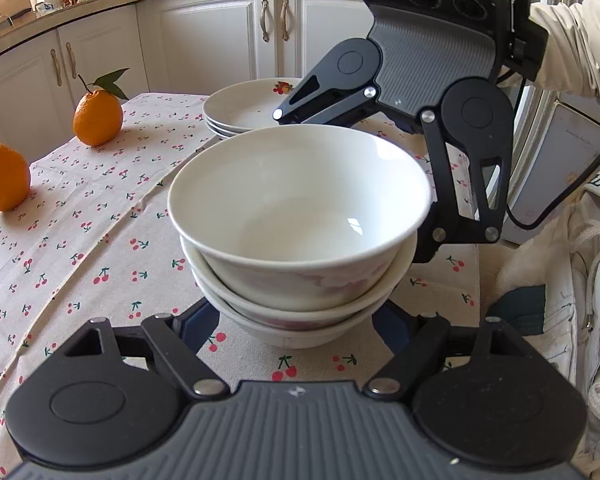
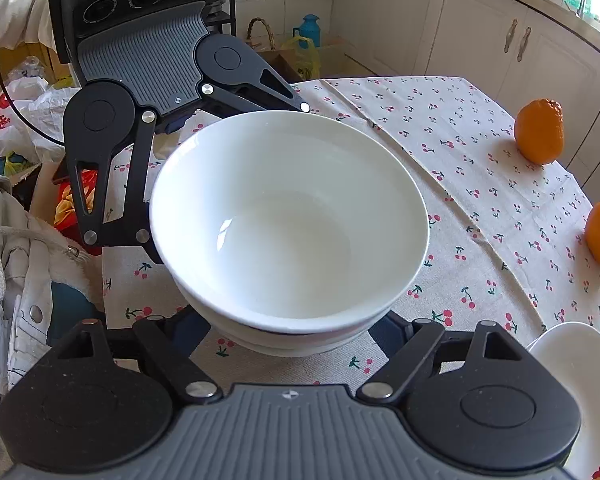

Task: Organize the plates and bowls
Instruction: 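Lift the three-bowl stack with both grippers and carry it over the plate stack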

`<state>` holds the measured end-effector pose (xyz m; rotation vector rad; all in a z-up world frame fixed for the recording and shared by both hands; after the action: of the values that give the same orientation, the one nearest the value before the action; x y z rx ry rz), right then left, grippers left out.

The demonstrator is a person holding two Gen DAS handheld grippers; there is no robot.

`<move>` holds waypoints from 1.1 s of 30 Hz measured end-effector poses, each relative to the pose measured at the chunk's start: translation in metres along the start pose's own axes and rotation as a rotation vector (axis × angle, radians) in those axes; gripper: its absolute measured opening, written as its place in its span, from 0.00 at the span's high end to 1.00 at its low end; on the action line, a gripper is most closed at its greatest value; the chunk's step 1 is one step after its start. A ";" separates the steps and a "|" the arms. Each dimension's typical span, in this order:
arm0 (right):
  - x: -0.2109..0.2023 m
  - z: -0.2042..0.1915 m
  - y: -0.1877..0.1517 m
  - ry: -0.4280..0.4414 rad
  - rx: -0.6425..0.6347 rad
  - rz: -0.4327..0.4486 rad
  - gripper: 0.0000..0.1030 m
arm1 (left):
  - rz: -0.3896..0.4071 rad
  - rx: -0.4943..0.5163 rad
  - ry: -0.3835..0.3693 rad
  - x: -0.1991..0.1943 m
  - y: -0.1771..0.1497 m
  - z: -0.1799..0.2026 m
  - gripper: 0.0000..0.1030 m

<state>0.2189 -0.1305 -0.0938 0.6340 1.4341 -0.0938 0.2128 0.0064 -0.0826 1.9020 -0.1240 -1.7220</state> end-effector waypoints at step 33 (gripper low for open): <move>-0.087 0.101 -0.091 -0.174 0.099 0.005 0.15 | 0.066 0.119 -0.005 0.038 0.159 -0.007 0.20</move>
<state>0.2558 -0.2794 -0.0441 0.6932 1.2657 -0.2122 0.2733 -0.1405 -0.0427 1.9558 -0.2935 -1.7098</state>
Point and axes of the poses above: each gripper's, at about its wrist camera, not at the fingertips, and x roughly the way its jaws point, z to its right, y to its top, the point moved 2 cm from there along x, roughly the way its jaws point, and after that the axes turned 15 degrees about -z, right-handed, at the moved point
